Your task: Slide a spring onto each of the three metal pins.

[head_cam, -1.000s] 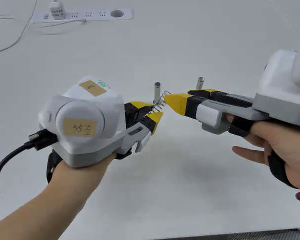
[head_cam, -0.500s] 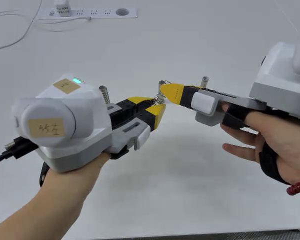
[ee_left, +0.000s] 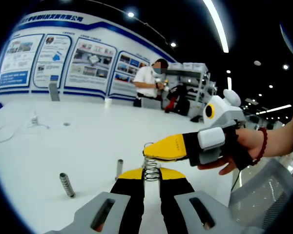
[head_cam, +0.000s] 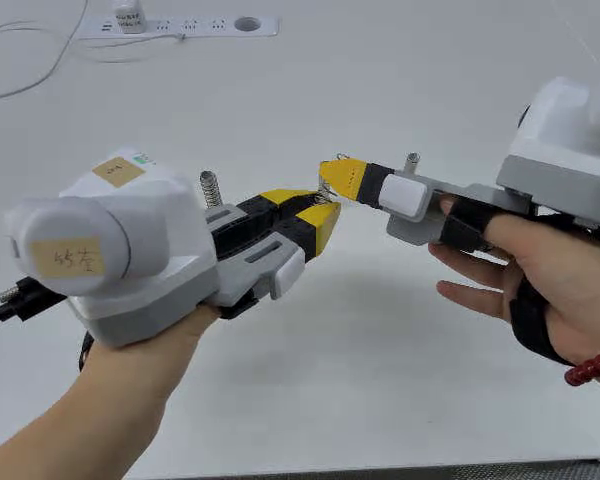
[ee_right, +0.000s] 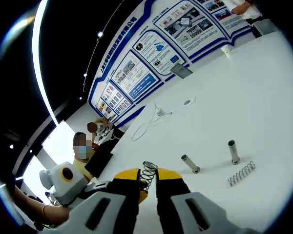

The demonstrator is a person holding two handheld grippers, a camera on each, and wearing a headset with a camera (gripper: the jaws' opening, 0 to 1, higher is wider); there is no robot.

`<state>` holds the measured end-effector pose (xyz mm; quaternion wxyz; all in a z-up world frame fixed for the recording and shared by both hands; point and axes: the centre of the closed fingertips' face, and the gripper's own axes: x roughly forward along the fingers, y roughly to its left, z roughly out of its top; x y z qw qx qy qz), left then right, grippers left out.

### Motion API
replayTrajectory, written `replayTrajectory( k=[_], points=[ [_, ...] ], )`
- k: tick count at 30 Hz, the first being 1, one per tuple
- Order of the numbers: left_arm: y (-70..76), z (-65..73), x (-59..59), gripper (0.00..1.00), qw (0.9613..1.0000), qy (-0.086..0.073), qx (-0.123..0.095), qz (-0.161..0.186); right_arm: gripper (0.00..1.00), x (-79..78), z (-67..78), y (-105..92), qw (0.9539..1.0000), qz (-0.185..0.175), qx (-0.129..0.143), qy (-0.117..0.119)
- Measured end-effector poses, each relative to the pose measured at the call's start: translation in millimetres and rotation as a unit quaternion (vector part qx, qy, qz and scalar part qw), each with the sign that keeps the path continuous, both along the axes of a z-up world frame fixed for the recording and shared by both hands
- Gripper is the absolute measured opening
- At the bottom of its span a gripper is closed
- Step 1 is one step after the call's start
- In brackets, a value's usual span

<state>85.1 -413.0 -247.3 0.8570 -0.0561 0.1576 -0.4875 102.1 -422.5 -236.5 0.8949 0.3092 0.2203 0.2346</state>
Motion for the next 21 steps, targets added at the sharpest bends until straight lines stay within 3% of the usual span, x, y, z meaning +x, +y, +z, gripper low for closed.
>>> replayTrajectory(
  k=[11, 16, 18, 21],
  points=[
    [2.1, -0.9, -0.4, 0.11, 0.9999, 0.002, 0.016, -0.003, 0.12, -2.2, 6.3, 9.3, 0.9982, 0.031, -0.037, -0.036],
    [3.0, -0.3, 0.3, 0.12, 0.9993, -0.008, 0.036, -0.004, 0.11, -1.2, 9.4, 12.0, 0.9962, 0.039, -0.056, -0.054],
    [4.1, -1.0, 1.6, 0.13, 0.9984, -0.02, 0.052, -0.005, 0.11, -1.4, 8.3, 13.0, 0.9947, 0.046, -0.07, -0.059],
    [4.4, -1.4, 1.6, 0.17, 0.998, -0.022, 0.059, -0.007, 0.11, -1.2, 8.5, 14.0, 0.9936, 0.051, -0.077, -0.065]
  ],
)
